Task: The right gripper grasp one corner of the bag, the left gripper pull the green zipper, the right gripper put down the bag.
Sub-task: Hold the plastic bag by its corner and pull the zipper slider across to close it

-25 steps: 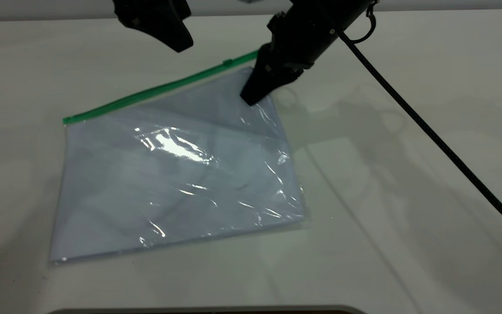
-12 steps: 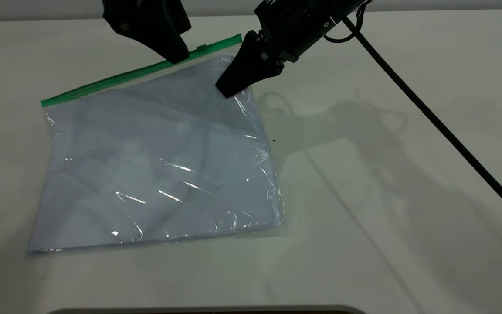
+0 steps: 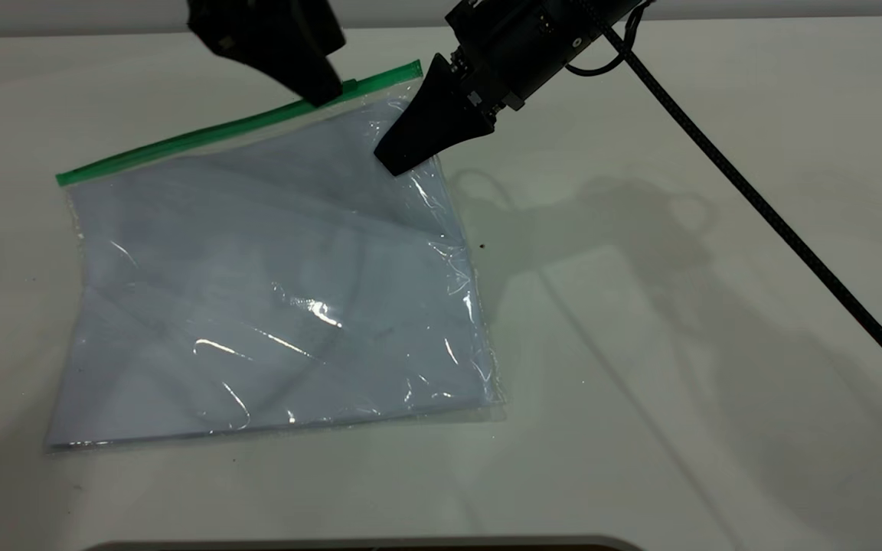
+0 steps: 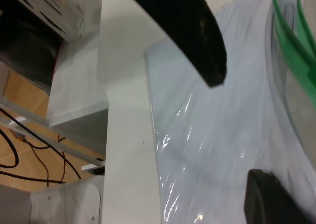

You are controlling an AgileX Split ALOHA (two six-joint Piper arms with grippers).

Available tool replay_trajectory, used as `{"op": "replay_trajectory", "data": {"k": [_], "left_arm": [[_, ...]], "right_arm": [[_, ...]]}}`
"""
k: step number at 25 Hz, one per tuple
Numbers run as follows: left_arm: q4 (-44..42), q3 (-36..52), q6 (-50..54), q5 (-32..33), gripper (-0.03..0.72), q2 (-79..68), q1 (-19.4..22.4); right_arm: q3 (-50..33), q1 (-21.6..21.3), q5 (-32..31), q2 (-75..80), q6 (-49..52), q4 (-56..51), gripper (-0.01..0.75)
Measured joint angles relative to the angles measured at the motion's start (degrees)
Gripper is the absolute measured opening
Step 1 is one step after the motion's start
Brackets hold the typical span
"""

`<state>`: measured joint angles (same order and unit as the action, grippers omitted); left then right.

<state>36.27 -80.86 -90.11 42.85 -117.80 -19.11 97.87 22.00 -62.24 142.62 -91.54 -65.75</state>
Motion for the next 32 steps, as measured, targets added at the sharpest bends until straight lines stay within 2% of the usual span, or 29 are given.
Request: {"op": "replay_trajectory", "data": {"k": [9,25,32], "left_arm": [[2.5,0.0,-1.9,0.7,0.467,0.0,0.0],[2.6,0.0,-1.6,-1.8,0.460,-3.3,0.0],[2.7,0.0,-1.8,-1.5,0.347,-3.7,0.0]], "right_arm": [[0.0,0.0,-0.1,0.0,0.0,-0.1,0.033],[0.0,0.0,-0.1,0.0,0.0,-0.2,0.033],[0.0,0.0,-0.1,-0.1,0.0,-0.2,0.033]]}}
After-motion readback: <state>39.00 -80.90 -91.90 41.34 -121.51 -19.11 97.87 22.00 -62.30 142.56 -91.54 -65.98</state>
